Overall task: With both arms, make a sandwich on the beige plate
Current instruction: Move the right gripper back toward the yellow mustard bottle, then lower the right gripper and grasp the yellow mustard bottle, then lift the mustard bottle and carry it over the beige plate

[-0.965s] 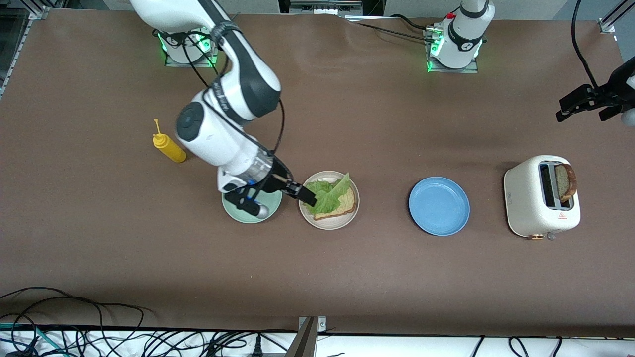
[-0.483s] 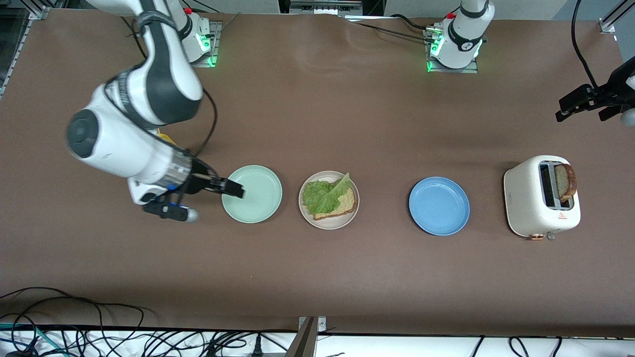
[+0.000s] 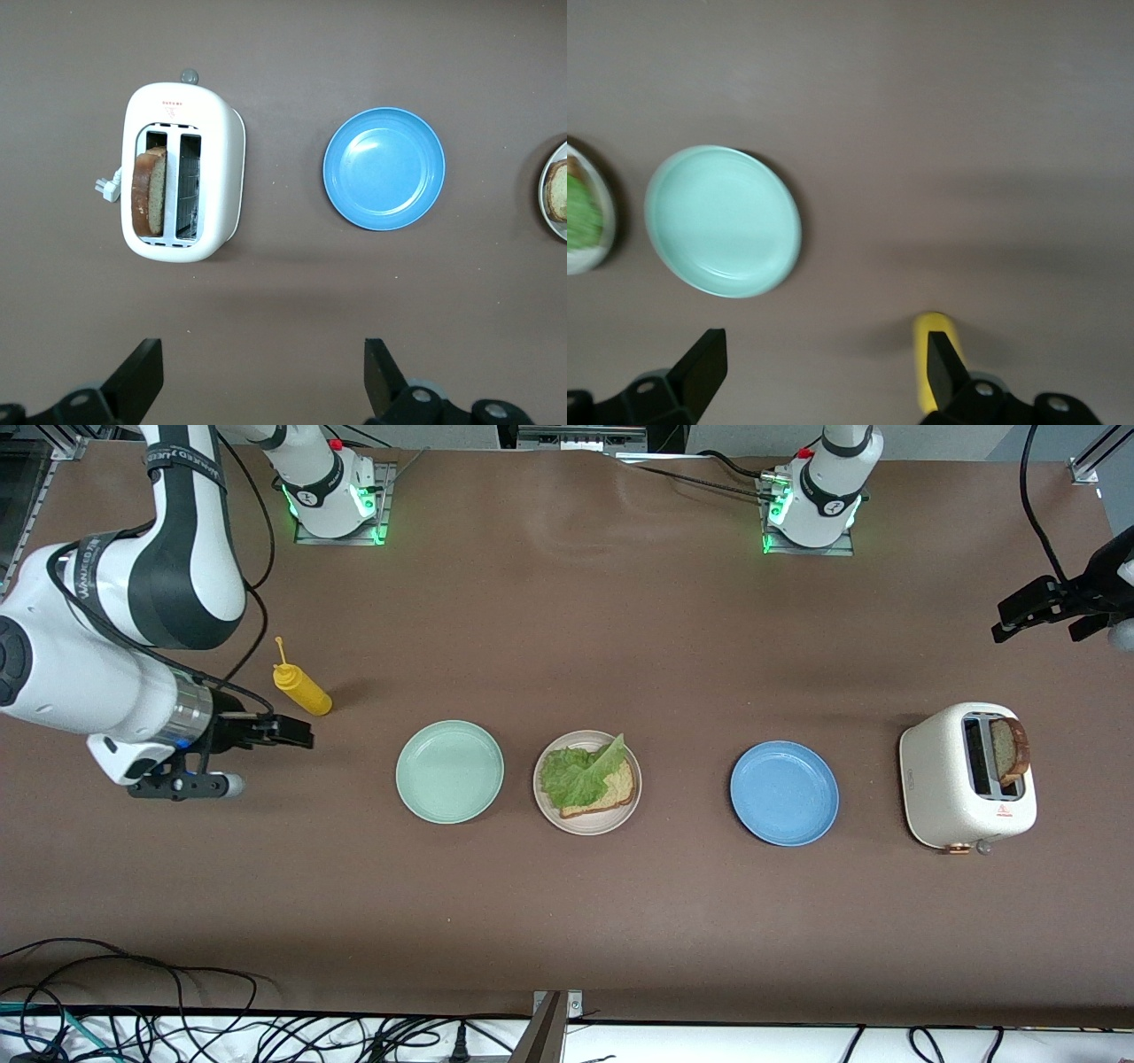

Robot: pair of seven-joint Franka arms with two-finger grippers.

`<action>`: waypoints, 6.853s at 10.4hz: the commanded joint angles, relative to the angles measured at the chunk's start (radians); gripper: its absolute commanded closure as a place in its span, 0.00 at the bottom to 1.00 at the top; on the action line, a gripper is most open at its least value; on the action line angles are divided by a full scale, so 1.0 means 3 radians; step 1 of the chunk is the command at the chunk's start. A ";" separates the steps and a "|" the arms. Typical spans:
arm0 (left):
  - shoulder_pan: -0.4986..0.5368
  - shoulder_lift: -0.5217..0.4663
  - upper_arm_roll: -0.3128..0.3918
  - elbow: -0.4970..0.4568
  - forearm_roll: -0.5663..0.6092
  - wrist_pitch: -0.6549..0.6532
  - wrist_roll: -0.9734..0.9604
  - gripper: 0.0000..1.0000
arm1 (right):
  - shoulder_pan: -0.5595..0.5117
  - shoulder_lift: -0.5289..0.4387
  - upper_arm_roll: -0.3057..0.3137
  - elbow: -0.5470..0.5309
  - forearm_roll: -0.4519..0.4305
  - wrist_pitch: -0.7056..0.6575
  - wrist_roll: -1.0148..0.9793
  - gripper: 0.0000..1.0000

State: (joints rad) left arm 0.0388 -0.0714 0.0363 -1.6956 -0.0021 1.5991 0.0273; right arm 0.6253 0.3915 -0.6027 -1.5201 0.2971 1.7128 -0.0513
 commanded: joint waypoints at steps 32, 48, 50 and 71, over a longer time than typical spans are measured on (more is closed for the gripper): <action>0.0096 0.0038 0.0002 0.0073 0.0084 -0.0048 0.0052 0.00 | -0.2151 0.0095 0.0454 -0.2557 0.2935 0.0243 -0.8351 0.01; 0.0122 0.0059 -0.0019 0.0079 0.0073 -0.0048 0.0032 0.00 | -0.2207 0.0409 0.0986 -0.2415 0.3709 0.0170 -0.8655 0.84; 0.0111 0.0059 -0.0029 0.0079 0.0074 -0.0048 0.0016 0.00 | -0.2202 0.0306 0.1134 -0.2185 0.3465 0.0461 -0.8375 0.84; 0.0147 0.0084 -0.0039 0.0140 0.0074 -0.0048 0.0052 0.00 | -0.0142 0.1317 0.2372 0.0550 -0.2231 0.1436 -0.1569 0.92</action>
State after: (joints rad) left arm 0.0765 -0.0572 0.0258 -1.6792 -0.0021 1.5993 0.0274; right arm 0.5308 0.6844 0.1229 -1.5251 -0.2979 2.2579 -0.5817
